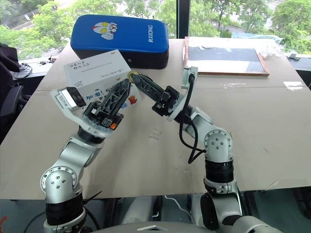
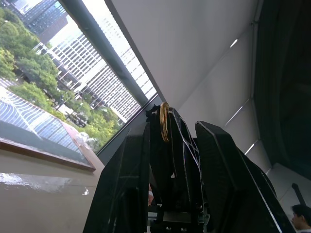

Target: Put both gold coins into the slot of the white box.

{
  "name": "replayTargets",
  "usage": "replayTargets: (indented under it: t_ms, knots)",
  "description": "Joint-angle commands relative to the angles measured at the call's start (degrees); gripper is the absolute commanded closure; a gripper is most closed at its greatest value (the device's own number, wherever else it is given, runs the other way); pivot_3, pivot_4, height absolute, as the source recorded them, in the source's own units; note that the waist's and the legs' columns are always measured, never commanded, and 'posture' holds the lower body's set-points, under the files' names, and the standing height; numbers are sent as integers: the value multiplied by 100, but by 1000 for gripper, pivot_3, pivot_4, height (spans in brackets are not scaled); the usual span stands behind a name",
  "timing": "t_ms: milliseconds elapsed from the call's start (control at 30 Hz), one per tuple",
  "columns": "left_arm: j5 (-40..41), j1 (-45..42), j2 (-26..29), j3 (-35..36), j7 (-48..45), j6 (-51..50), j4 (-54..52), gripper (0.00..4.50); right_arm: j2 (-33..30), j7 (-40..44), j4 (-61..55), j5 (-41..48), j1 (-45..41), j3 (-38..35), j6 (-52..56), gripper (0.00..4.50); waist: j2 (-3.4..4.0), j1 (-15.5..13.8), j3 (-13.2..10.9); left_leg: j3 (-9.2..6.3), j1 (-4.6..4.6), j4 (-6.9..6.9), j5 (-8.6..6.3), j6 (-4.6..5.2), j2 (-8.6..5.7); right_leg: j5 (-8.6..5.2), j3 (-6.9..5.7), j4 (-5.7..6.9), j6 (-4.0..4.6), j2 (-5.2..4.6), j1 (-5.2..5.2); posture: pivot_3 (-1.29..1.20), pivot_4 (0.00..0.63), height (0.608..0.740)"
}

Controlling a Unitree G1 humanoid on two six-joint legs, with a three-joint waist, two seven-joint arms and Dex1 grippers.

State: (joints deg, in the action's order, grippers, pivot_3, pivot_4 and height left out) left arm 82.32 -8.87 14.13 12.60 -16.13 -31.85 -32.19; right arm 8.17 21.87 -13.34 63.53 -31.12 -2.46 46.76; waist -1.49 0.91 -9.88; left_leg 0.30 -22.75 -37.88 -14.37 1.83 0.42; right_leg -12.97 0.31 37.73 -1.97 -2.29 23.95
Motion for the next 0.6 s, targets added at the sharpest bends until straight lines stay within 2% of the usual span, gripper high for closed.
replayTargets:
  t_ms: [33, 133, 600]
  knots:
    - [204, -80, 88, 115, -123, 113, -139, 3532, 154, -29, -156, 267, -166, 43, -90, 4500, 0, 0, 0, 0, 0, 0, 0, 0, 0, 0, 0, -1, 0, 0, 0, 0, 150, 740]
    - [326, -82, 105, 130, -151, 127, -139, 4438, 142, -29, -164, 338, -158, 62, -99, 4500, 0, -2, 0, 0, -1, 0, 0, 0, 0, 0, 0, -3, 0, 0, 0, 0, 150, 740]
    - [254, 0, 299, -56, -368, 31, -117, 4438, -141, 161, -276, 310, -107, 390, 6, 4500, 2, -1, -1, -1, -3, 0, 0, 0, 1, -1, -1, -8, 0, 1, 0, 0, 150, 740]
